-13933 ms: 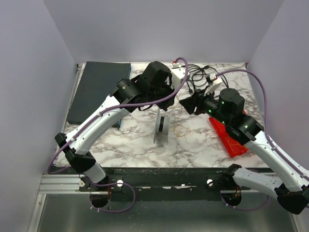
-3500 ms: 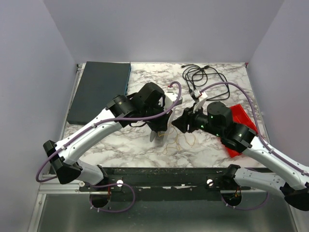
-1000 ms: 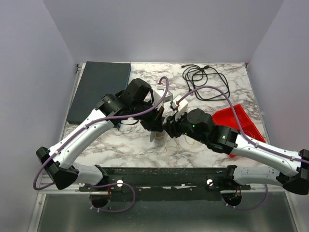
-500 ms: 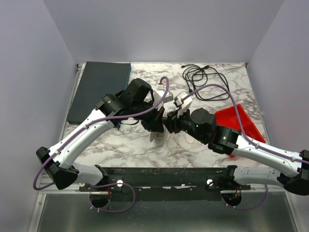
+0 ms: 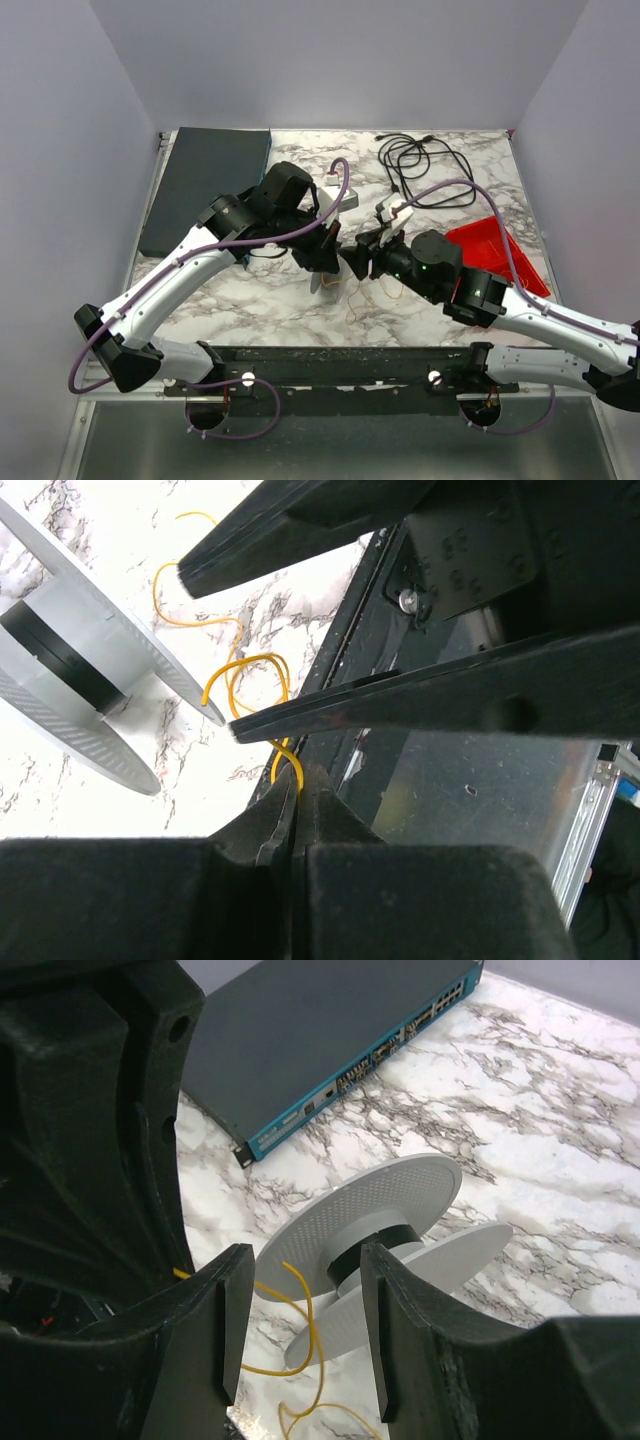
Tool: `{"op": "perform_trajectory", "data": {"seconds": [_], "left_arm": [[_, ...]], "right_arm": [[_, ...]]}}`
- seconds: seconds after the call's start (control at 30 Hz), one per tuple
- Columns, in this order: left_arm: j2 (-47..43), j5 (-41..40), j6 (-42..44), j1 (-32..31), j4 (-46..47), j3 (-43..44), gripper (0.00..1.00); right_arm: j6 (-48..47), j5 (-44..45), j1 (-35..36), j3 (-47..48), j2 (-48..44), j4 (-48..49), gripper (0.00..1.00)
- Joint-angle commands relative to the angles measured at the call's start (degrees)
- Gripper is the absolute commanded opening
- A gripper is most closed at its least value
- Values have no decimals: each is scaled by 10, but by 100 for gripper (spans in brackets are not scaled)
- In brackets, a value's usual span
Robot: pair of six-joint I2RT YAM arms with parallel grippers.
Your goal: Wrap the cables
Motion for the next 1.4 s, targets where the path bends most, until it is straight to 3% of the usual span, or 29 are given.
{"op": "perform_trajectory", "data": {"seconds": [0.0, 0.47, 0.77, 1.0, 1.2, 1.37], "left_arm": [[-22, -11, 20, 2, 7, -3, 0], [-56, -29, 75, 1, 20, -44, 0], [-58, -32, 91, 0, 17, -39, 0], [-54, -41, 80, 1, 24, -44, 0], [-60, -29, 60, 1, 43, -44, 0], [-55, -27, 58, 1, 43, -44, 0]], "right_arm": [[28, -25, 5, -11, -29, -33, 54], [68, -70, 5, -12, -53, -91, 54], [63, -55, 5, 10, 13, -79, 43], [75, -16, 5, -6, -25, -63, 38], [77, -22, 5, -7, -24, -64, 19], [76, -17, 5, -5, -24, -60, 23]]}}
